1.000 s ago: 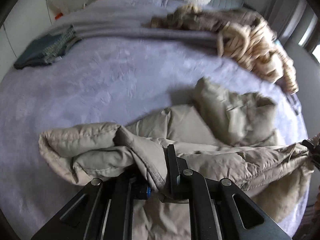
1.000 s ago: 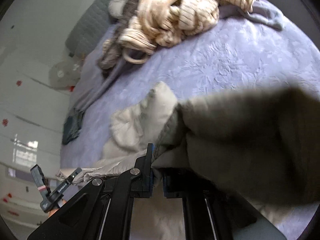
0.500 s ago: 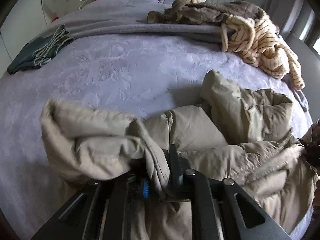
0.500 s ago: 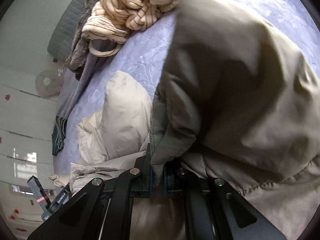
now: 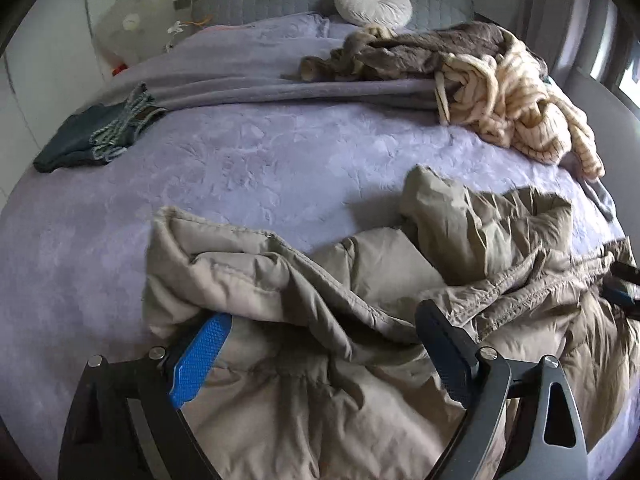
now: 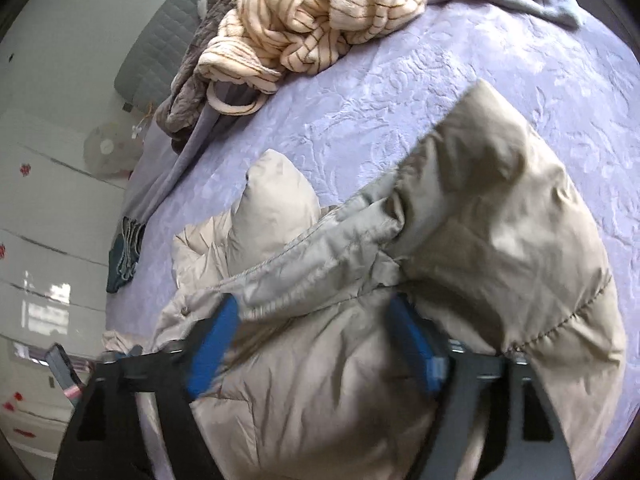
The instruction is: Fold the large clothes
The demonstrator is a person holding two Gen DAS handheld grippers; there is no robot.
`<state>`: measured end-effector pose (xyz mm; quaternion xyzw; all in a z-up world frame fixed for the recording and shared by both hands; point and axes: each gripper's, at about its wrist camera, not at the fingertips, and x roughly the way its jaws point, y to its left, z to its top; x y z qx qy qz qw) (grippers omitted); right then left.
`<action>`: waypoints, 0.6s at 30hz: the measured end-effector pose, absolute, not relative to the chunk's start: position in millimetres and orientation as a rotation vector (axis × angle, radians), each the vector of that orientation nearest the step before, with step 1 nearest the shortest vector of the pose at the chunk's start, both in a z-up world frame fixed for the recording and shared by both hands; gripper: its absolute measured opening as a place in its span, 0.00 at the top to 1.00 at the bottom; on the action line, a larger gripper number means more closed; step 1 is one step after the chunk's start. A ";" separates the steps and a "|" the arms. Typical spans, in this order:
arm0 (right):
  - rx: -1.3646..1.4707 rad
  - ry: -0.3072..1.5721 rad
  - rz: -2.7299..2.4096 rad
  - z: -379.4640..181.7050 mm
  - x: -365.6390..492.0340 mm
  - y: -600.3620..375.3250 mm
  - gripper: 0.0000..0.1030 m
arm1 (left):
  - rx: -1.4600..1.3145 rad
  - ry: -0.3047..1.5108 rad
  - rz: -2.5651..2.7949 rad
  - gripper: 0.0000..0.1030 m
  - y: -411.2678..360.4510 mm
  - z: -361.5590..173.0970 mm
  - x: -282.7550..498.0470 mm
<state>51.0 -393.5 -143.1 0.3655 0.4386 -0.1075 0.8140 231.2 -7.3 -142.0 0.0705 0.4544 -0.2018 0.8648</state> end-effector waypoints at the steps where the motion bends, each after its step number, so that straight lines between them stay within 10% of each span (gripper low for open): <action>1: 0.766 0.932 -0.218 -141.9 52.6 -391.7 0.08 | 0.139 0.944 -0.422 0.09 -5.9 -139.5 231.0; 12: 0.657 0.984 -0.285 -139.7 52.1 -406.1 0.02 | 0.182 0.952 -0.459 0.40 -23.0 -148.0 249.6; 15: 0.614 1.037 -0.357 -152.6 57.8 -416.5 0.43 | 0.211 1.007 -0.395 0.40 -28.6 -183.3 263.6; 16: 0.586 1.059 -0.386 -158.5 61.3 -419.5 0.73 | 0.207 1.015 -0.383 0.40 -27.9 -191.7 266.8; 18: 0.595 1.067 -0.392 -173.2 62.8 -431.3 0.89 | 0.186 1.018 -0.369 0.40 -25.3 -207.1 274.4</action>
